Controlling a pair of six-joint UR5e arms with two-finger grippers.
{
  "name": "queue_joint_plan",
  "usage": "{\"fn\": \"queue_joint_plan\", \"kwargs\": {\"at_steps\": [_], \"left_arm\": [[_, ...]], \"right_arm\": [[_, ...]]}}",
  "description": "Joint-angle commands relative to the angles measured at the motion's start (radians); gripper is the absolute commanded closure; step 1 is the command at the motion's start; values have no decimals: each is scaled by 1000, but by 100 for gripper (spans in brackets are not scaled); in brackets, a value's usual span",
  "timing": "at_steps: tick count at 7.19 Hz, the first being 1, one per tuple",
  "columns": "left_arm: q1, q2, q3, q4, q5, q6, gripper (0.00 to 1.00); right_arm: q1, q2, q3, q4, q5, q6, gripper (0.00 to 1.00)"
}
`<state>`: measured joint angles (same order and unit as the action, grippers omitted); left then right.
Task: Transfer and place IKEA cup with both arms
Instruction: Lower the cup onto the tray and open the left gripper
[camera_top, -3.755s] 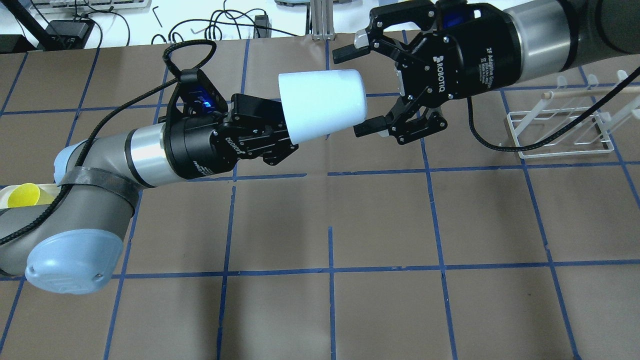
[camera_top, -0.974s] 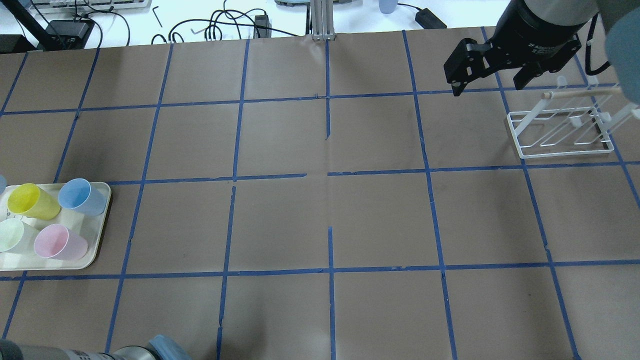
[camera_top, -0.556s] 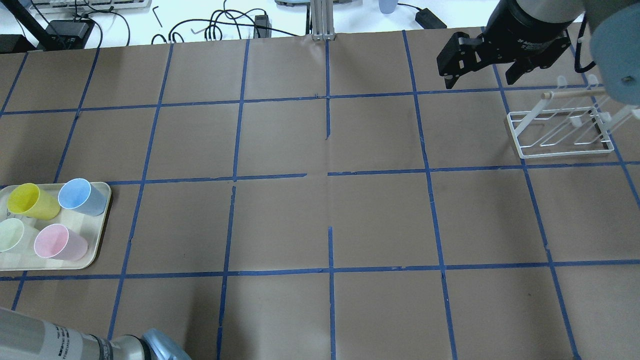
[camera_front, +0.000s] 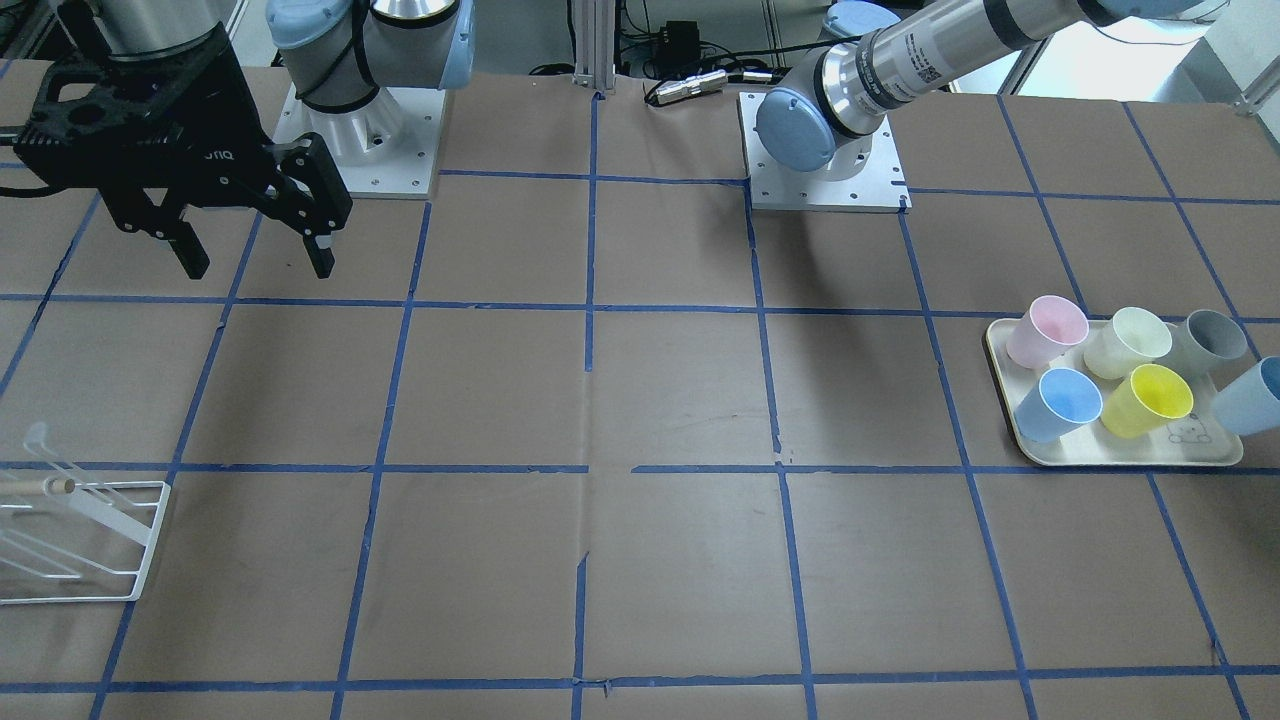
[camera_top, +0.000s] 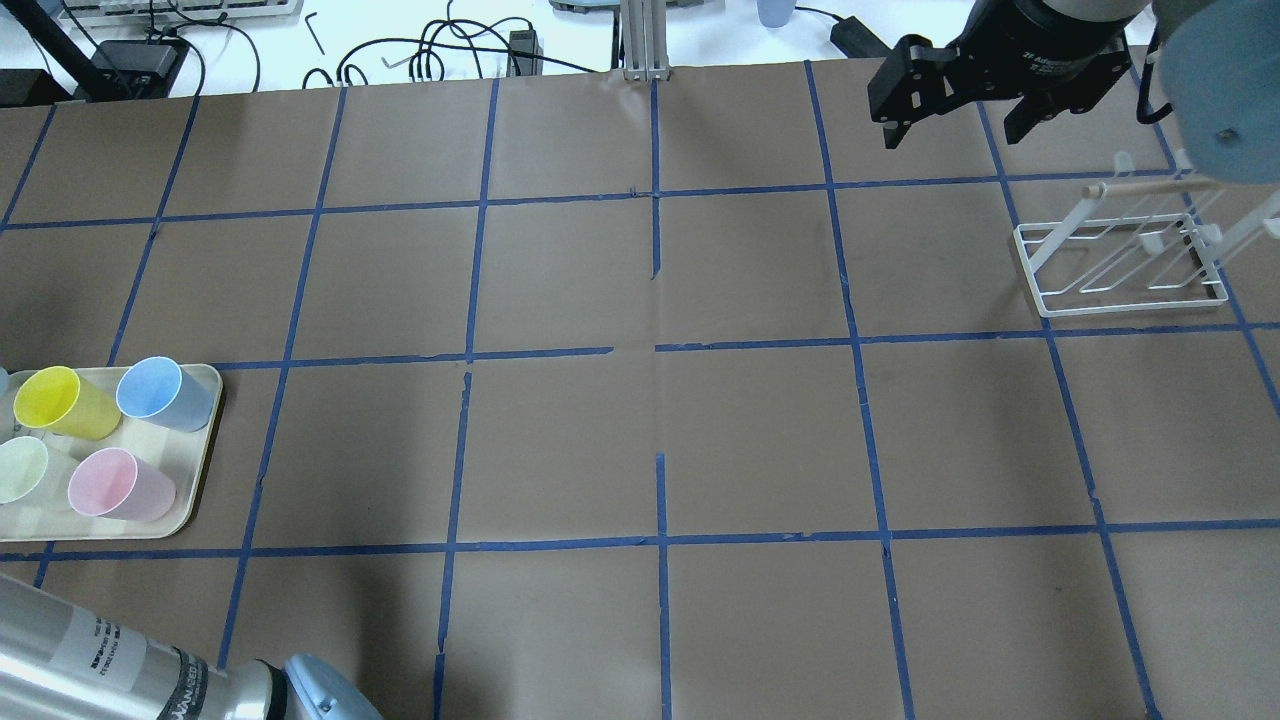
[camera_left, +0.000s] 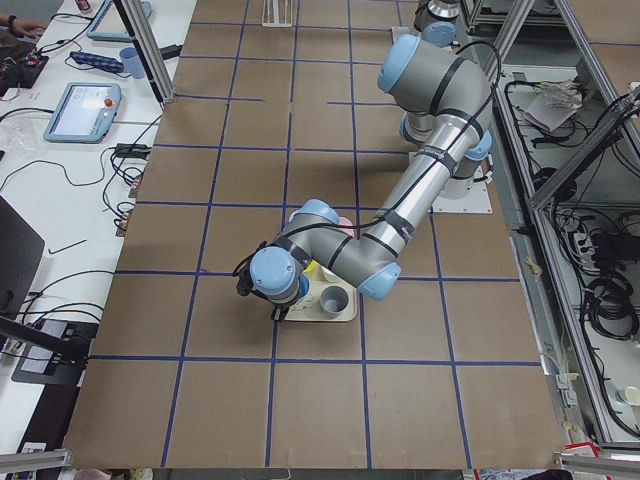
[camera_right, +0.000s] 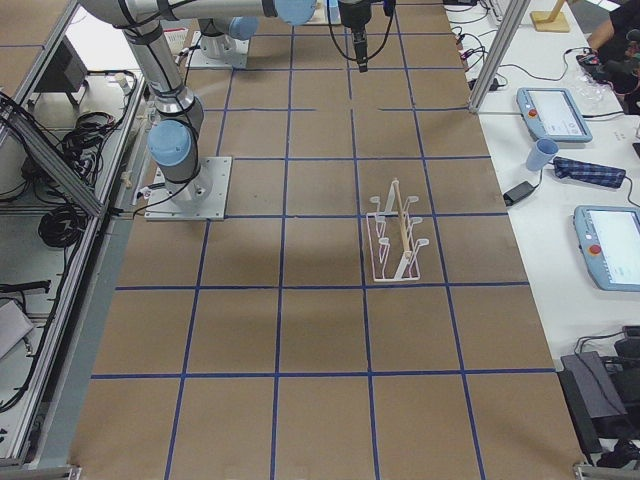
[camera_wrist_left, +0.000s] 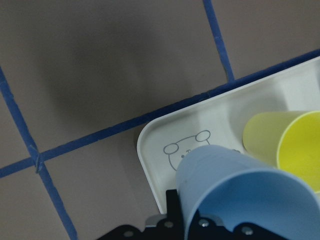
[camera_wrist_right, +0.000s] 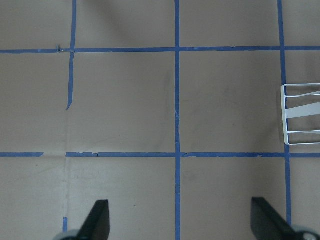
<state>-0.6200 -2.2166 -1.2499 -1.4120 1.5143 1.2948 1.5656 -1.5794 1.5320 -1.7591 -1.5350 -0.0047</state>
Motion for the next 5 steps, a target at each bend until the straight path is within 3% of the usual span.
{"fn": "queue_joint_plan", "kwargs": {"at_steps": [1, 2, 3, 4, 5], "left_arm": [[2, -28, 3, 5, 7, -2, 100], [2, -40, 1, 5, 6, -2, 94], [0, -51, 1, 5, 4, -3, 80], [2, -55, 0, 4, 4, -8, 63], [2, -58, -6, 4, -5, -15, 37]], "right_arm": [[2, 26, -30, 6, -1, 9, 0], [2, 22, -23, 4, -8, 8, 0], [2, 21, -23, 6, -10, 9, 0], [2, 21, -21, 6, -11, 8, 0], [2, 19, -21, 6, -14, 8, 0]]}}
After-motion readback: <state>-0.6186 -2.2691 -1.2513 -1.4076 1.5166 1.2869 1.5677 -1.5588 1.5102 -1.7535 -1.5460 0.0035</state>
